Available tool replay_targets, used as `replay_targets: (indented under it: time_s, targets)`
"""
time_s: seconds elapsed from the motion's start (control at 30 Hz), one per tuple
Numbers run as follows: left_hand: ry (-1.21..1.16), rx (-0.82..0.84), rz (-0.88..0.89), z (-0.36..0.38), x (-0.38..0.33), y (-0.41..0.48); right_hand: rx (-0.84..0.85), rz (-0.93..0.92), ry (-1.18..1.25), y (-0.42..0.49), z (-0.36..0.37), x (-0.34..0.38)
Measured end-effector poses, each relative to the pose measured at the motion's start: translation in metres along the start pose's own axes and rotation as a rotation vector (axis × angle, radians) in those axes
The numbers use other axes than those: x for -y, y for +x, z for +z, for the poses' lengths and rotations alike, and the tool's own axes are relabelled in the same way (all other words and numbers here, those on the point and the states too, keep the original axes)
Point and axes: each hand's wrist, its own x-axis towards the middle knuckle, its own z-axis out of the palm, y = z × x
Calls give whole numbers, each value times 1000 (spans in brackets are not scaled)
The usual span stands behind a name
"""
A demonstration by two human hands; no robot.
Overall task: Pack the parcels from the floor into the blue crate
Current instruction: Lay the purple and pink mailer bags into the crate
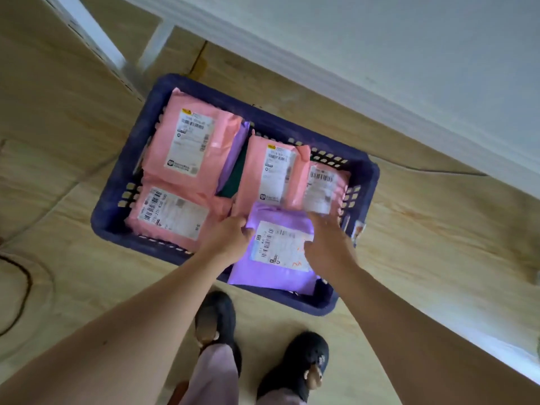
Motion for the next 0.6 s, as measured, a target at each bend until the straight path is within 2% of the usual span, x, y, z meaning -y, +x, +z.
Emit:
replay_targets:
  time_s: [0.1, 0.2, 0.27, 0.3, 0.33, 0.4, 0.43, 0.6]
  targets:
    - [51, -8, 2, 12, 2, 10, 92, -38, -66, -1, 30, -7]
    - [121, -116, 54, 19, 3, 16, 127, -46, -131, -2, 54, -16]
    - [252, -294, 274, 26, 11, 18, 93, -31, -168, -1, 63, -19]
    - [340, -329, 423, 29, 16, 17, 71, -39, -183, 0, 67, -19]
    - [450, -326, 564, 33, 21, 15, 61, -62, -200, 0, 69, -19]
    - [634, -177, 715, 44, 31, 15, 73, -119, -243, 2, 74, -18]
    - [675, -100, 713, 48, 34, 18, 74, -133, -257, 4, 77, -17]
    - [807, 55, 642, 63, 27, 46, 52, -70, -219, 28, 88, -18]
